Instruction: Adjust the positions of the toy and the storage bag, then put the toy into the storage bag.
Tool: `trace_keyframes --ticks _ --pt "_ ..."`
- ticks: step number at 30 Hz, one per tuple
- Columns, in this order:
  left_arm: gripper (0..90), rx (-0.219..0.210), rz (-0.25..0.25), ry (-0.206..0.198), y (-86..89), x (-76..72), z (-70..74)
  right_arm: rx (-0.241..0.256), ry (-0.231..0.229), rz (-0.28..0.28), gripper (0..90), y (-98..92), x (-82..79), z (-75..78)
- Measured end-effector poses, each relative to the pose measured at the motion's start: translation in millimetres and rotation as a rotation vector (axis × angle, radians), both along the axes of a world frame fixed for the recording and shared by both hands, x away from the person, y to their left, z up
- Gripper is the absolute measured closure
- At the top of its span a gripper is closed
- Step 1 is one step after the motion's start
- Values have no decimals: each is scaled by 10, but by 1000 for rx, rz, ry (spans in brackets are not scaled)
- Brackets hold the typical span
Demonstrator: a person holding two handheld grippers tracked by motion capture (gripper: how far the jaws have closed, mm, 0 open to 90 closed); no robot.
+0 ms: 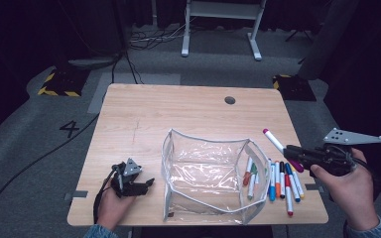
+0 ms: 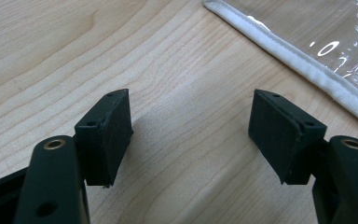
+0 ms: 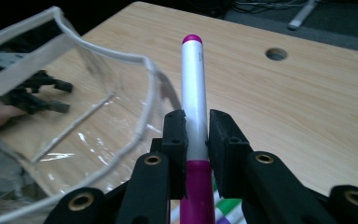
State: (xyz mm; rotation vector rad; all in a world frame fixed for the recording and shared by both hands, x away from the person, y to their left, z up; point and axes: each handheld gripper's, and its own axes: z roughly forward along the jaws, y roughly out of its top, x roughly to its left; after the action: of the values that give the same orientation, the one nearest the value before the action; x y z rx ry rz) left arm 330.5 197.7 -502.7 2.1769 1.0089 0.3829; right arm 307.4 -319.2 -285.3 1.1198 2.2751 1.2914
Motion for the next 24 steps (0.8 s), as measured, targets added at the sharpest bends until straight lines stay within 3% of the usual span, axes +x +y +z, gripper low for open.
trace_keyframes --ticks 2,7,24 --pt "302 1 0 0 1 0 1 2 -5 21 773 56 -13 40" --pt "302 -1 0 2 0 3 1 -11 -2 152 773 419 8 170" --pt "301 -2 3 3 4 -2 1 -81 96 415 773 1196 134 118"
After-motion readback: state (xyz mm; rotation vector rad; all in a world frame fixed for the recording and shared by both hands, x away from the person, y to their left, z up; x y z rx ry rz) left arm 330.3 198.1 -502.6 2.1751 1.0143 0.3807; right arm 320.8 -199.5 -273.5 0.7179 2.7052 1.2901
